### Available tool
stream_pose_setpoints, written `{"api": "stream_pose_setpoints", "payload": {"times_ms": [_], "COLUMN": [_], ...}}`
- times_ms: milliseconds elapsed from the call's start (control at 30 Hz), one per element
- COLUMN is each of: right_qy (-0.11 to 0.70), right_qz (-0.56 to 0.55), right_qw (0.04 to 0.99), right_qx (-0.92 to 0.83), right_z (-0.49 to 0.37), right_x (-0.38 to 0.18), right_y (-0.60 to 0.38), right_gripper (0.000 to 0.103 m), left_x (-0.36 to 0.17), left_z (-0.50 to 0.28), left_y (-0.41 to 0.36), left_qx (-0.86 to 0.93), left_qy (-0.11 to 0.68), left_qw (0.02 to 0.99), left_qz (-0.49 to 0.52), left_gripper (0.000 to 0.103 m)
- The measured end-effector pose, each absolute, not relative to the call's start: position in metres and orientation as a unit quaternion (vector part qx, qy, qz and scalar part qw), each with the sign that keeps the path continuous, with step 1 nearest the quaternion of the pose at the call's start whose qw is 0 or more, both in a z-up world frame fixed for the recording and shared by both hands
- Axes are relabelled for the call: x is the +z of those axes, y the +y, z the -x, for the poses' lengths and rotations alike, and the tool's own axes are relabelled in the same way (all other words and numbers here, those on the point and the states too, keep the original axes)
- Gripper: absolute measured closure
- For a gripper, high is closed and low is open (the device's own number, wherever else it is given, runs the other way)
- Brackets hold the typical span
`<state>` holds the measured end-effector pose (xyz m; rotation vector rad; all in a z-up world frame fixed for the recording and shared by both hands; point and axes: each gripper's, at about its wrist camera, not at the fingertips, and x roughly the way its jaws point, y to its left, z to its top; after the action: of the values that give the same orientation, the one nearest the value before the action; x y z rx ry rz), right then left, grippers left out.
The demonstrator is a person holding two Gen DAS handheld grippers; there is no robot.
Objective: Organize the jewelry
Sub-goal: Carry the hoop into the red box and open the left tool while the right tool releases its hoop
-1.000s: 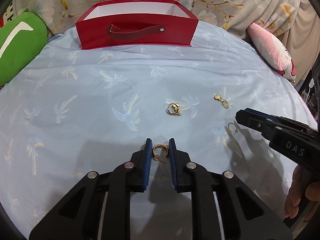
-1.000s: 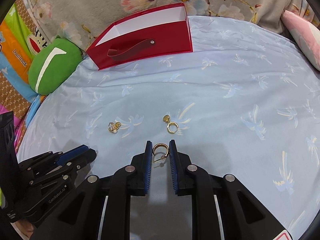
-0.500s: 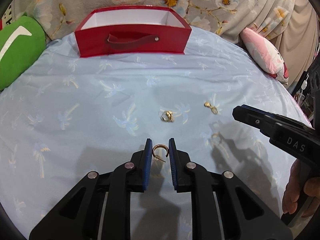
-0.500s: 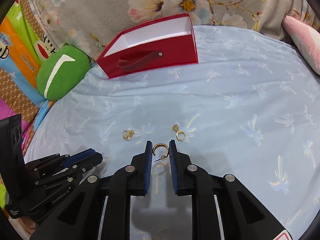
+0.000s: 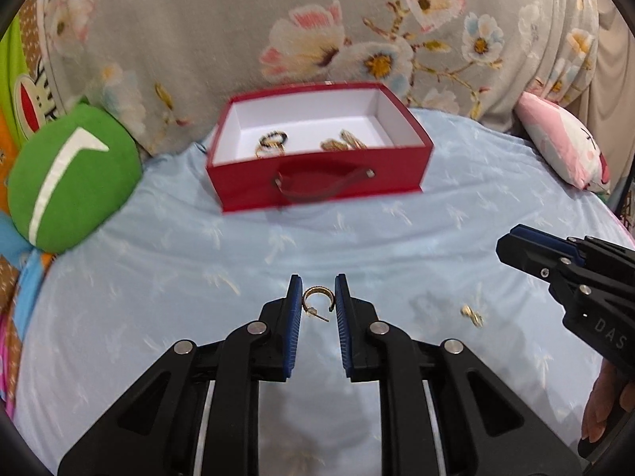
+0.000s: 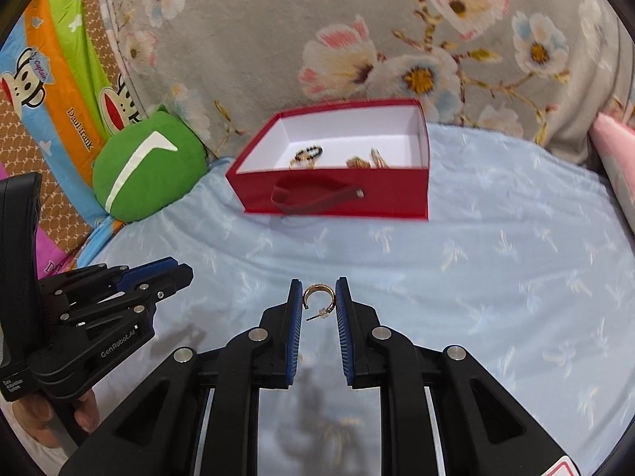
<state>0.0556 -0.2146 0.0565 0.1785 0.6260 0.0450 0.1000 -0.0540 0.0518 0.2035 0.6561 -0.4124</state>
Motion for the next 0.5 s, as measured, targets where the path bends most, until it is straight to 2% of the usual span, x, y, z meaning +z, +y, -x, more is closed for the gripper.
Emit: {"api": "stream_pose_setpoints", "payload": {"times_ms": [500], "right_qy": [0.279], "right_qz": [-0.089], "right_qw": [0.956], "right_qx": [0.030], "right_z": [-0.152], "right_x": [0.100], "right_y": [-0.234], "right_gripper": [0.087], "left_x": [0.095], "left_z": [-0.177], "left_y": [-0.065], "left_qx": [-0.168], "left_qy": [0.271], "left_qw": [0.942], "left_qz": [-0.110], "left_gripper": [0.087]}}
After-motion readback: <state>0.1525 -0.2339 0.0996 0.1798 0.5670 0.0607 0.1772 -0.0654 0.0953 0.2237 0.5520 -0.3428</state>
